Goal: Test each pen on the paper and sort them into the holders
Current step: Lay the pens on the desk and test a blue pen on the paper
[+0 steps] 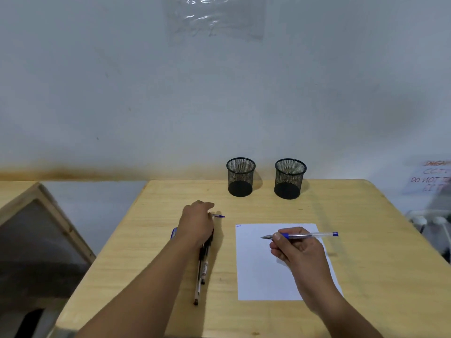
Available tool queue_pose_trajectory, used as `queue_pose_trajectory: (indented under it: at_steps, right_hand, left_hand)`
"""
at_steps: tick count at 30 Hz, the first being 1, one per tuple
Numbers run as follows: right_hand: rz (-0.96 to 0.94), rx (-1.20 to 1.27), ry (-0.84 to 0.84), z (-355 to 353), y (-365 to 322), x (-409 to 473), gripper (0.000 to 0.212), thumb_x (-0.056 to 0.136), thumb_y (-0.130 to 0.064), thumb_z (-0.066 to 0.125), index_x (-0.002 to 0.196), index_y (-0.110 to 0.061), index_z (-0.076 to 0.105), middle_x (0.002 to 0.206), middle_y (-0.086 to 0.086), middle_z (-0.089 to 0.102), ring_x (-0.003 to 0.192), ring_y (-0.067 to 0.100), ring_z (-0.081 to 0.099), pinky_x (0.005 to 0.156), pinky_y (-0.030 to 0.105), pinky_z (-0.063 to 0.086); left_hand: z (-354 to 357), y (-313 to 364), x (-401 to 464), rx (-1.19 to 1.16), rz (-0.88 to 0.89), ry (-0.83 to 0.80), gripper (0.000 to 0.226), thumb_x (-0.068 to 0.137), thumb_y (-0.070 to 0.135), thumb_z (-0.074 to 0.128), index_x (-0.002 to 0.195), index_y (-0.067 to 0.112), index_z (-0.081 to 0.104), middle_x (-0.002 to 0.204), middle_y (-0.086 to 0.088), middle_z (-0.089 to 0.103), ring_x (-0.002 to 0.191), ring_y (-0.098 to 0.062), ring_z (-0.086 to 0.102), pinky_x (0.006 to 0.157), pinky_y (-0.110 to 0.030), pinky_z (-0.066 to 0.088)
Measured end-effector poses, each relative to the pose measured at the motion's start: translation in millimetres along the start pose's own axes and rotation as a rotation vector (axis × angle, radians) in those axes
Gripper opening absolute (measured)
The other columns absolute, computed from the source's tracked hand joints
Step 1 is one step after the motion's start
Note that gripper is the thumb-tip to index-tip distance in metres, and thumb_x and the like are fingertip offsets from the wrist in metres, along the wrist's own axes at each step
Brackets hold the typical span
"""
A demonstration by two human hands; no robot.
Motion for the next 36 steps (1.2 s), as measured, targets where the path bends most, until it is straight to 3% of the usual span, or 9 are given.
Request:
queue_pose_trajectory:
  at_steps: [4,8,13,17,19,22,27,33,36]
  right_hand:
    - [0.006,-0.025,0.001,-10,-3,-1,0.008,0.09,-0.009,0.07,0.096,-0.005,0.067,0.083,0.014,0.076,0.076,0.022,0.072,0.067,0.022,0.055]
    - [0.007,-0.011,0.018,-17,-5,0,0.008,0.089,-0.008,0.069,0.096,-0.004,0.067,0.082,0.014,0.075,0.074,0.021,0.072,0.065,0.021,0.056]
    - [0.013,0.008,0.026,-22,-2,0,0.009,0.089,-0.006,0.069,0.097,-0.002,0.066,0.081,0.014,0.075,0.077,0.024,0.07,0.074,0.031,0.056]
    - [-0.003,0.019,0.049,-22,-10,2,0.013,0.088,-0.004,0.07,0.099,-0.006,0.065,0.083,0.013,0.076,0.078,0.024,0.072,0.069,0.024,0.057]
    - [-0.032,0.007,0.055,-20,-19,5,0.014,0.086,-0.003,0.071,0.098,-0.007,0.065,0.084,0.012,0.077,0.078,0.024,0.073,0.066,0.022,0.057]
    - [-0.088,-0.025,0.032,-14,-33,8,0.013,0.083,-0.002,0.074,0.093,-0.007,0.068,0.085,0.011,0.077,0.08,0.026,0.073,0.072,0.027,0.057]
    - [-0.13,-0.042,-0.042,4,-49,6,0.011,0.084,-0.003,0.074,0.093,-0.005,0.069,0.084,0.006,0.077,0.079,0.02,0.073,0.071,0.022,0.058]
    - [-0.151,-0.174,-0.123,18,-48,-2,0.007,0.083,-0.009,0.076,0.086,-0.01,0.07,0.081,0.007,0.075,0.08,0.029,0.07,0.079,0.038,0.058]
    - [-0.139,-0.221,-0.147,19,-44,-4,0.007,0.082,-0.01,0.076,0.085,-0.012,0.07,0.079,0.007,0.074,0.079,0.029,0.07,0.078,0.039,0.058]
  left_hand:
    - [6,-5,17,0.053,-0.027,-0.082,0.041,0.094,0.009,0.049,0.133,0.018,0.058,0.14,-0.003,0.053,0.13,-0.024,0.047,0.105,-0.031,0.04]
    - [13,-3,18,0.044,-0.02,-0.094,0.036,0.091,0.003,0.048,0.114,0.018,0.071,0.123,-0.003,0.066,0.112,-0.022,0.059,0.091,-0.029,0.048]
    - [9,-7,16,-0.031,-0.049,-0.03,0.029,0.089,0.006,0.052,0.099,0.021,0.074,0.104,-0.001,0.071,0.093,-0.02,0.063,0.078,-0.029,0.052]
    - [-7,-2,6,-0.129,-0.019,0.085,0.019,0.096,0.021,0.054,0.097,0.029,0.071,0.093,0.01,0.071,0.084,-0.014,0.065,0.073,-0.032,0.054]
    - [-16,12,-5,-0.216,0.047,0.114,0.016,0.097,0.024,0.056,0.095,0.03,0.071,0.086,0.015,0.069,0.077,-0.005,0.062,0.068,-0.027,0.052]
    - [-23,38,-33,-0.319,0.155,0.076,0.015,0.096,0.026,0.058,0.094,0.033,0.071,0.088,0.021,0.07,0.083,0.002,0.061,0.067,-0.014,0.044]
    - [-27,57,-75,-0.45,0.217,0.052,0.016,0.094,0.023,0.062,0.095,0.034,0.074,0.09,0.026,0.069,0.088,0.001,0.062,0.071,-0.011,0.043]
    - [-31,70,-103,-0.497,0.288,0.103,0.017,0.093,0.019,0.063,0.095,0.032,0.075,0.089,0.024,0.067,0.086,-0.001,0.061,0.069,-0.007,0.038]
    - [-33,72,-109,-0.483,0.322,0.108,0.016,0.094,0.022,0.062,0.097,0.031,0.075,0.091,0.023,0.068,0.088,-0.003,0.062,0.072,-0.01,0.04]
Point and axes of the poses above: each hand's wrist, its own x-axis towards the middle knuckle, its own z-axis out of the palm, y = z × x, the point moved 8 cm from there along x, towards the middle knuckle
